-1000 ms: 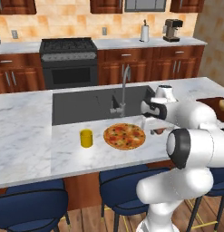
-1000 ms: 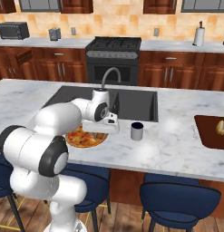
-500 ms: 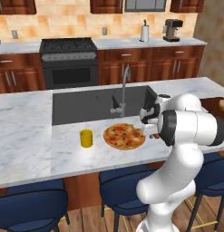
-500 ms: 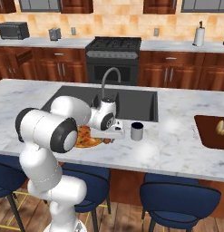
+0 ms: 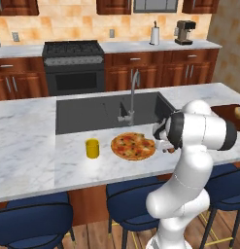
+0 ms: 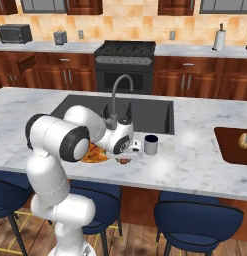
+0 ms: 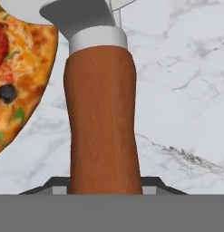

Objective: Take the pizza cutter from the drawer on the left and place it on the dining counter for cutting.

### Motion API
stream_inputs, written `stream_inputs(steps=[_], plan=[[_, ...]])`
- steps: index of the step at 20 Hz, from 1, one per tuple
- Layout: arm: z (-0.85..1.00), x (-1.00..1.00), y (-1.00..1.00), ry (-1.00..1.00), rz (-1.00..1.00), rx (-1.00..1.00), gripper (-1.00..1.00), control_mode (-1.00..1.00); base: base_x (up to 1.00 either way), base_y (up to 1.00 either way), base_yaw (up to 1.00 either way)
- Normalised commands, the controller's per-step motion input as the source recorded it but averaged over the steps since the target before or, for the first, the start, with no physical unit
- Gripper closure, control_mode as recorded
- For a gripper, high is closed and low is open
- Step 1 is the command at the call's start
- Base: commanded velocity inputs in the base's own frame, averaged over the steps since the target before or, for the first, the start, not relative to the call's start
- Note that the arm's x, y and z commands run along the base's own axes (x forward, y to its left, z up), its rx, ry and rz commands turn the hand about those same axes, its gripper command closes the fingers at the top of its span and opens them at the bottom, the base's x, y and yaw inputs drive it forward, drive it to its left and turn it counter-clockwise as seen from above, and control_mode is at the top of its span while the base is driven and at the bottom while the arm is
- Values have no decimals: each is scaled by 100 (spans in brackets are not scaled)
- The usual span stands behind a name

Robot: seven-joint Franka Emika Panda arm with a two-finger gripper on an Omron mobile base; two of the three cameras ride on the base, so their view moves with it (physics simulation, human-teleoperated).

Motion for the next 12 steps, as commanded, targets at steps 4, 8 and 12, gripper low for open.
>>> stream_inputs(steps=[4,8,12], plan=[[-3,3,0,0,0,0,-100,-100,0,0,0],[0,0,0,0,0,0,-100,-100,0,0,0],[4,11,0,0,0,0,-100,-100,0,0,0]])
